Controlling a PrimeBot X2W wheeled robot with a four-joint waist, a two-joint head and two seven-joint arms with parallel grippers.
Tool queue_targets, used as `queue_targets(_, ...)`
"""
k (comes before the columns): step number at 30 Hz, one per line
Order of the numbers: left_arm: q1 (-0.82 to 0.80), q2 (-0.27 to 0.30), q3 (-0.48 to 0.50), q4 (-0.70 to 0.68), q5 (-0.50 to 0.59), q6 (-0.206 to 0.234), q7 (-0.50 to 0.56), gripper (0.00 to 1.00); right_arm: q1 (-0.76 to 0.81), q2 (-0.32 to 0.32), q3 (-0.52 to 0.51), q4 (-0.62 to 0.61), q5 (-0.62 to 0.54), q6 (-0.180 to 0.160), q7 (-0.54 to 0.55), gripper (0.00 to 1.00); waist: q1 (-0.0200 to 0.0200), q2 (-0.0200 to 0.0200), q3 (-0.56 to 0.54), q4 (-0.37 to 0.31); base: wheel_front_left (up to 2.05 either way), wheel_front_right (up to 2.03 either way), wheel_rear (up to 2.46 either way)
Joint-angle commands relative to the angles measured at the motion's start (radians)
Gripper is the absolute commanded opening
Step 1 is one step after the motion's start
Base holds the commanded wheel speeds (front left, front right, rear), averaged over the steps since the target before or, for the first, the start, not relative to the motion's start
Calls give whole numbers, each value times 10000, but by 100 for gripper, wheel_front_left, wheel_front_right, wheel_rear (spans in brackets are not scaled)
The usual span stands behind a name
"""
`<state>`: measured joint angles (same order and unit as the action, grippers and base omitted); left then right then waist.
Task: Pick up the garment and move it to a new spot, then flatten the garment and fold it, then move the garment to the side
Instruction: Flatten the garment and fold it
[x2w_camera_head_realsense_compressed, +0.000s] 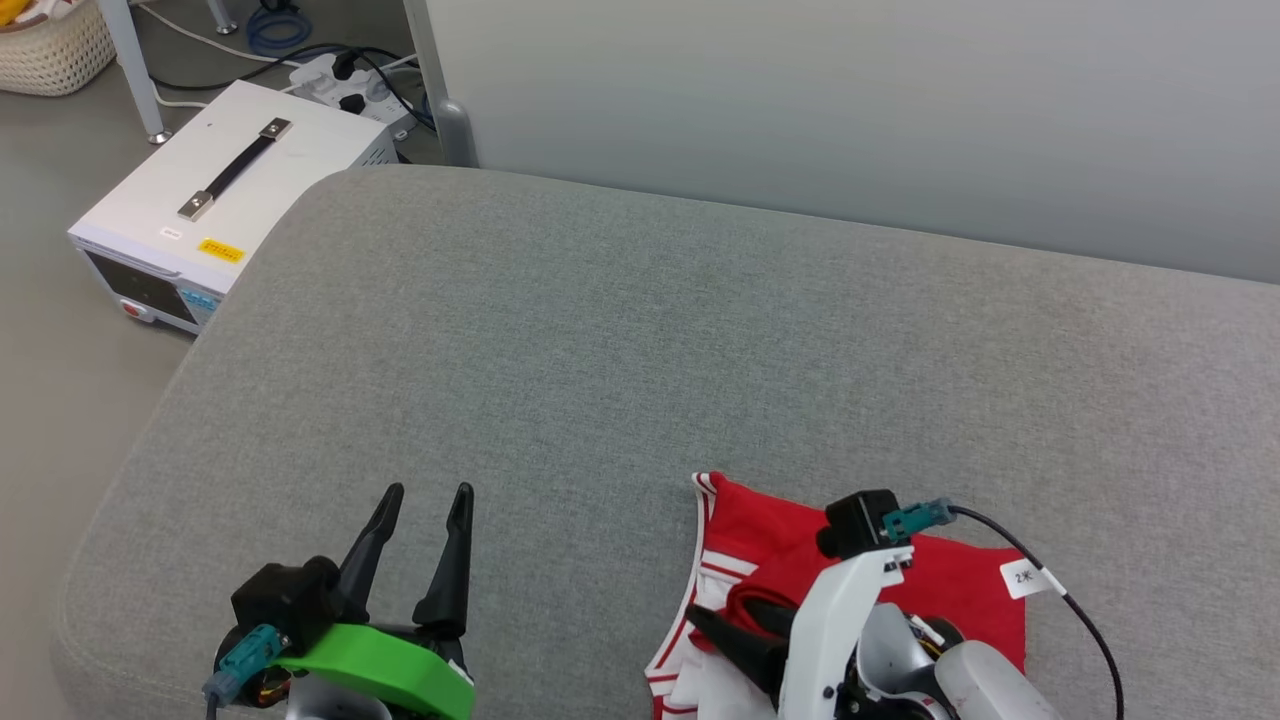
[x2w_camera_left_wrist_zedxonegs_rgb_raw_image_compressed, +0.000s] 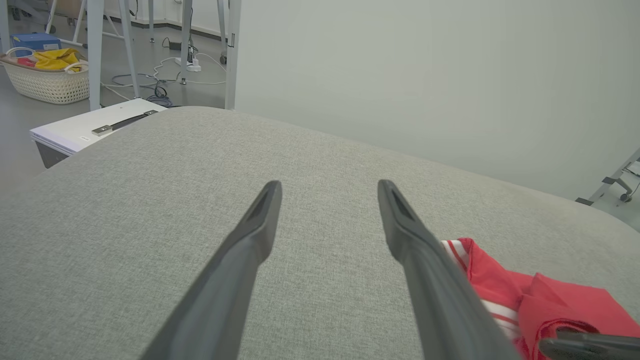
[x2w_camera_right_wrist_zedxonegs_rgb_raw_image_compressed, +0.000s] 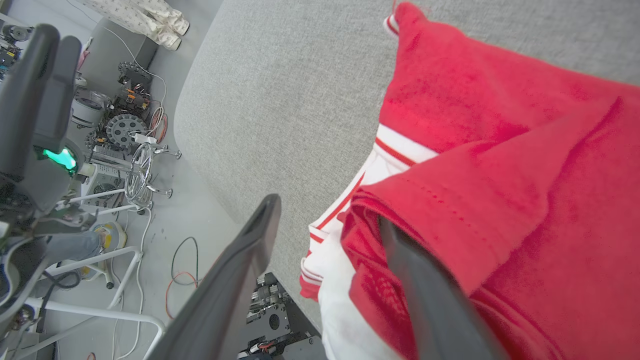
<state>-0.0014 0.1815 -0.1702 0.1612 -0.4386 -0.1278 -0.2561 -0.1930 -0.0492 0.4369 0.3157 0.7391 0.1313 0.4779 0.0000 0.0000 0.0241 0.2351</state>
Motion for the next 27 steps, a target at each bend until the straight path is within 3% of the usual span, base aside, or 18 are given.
queue_targets(1,-132,-11,23,39,-86,-29,-57,100,-199,-11,263,-37,366,-6,-113,100,0,0,-58,-12,0,0,0)
queue_targets(8,-26,-12,124,42,-64,-29,-57,100,-605,-11,1073,-417,909,-6,-382,100,0,0,-237,-187,0,0,0)
queue_targets(12,16,-36,145,22,-49,-29,-57,100,-1068,-11,1060,-269,-1324,-6,-272,100,0,0,-278,-312,0,0,0)
queue_targets(20,67,-88,191,-38,-42,-29,-57,100,-1130,-89,-173,-800,-3450,-6,-103,100,0,0,-268,-502,0,0,0)
queue_targets(27,26,-148,164,-253,-37,-29,-57,100,-1391,-1268,-1343,-1805,-4741,-6,-1287,100,0,0,-206,-726,0,0,0)
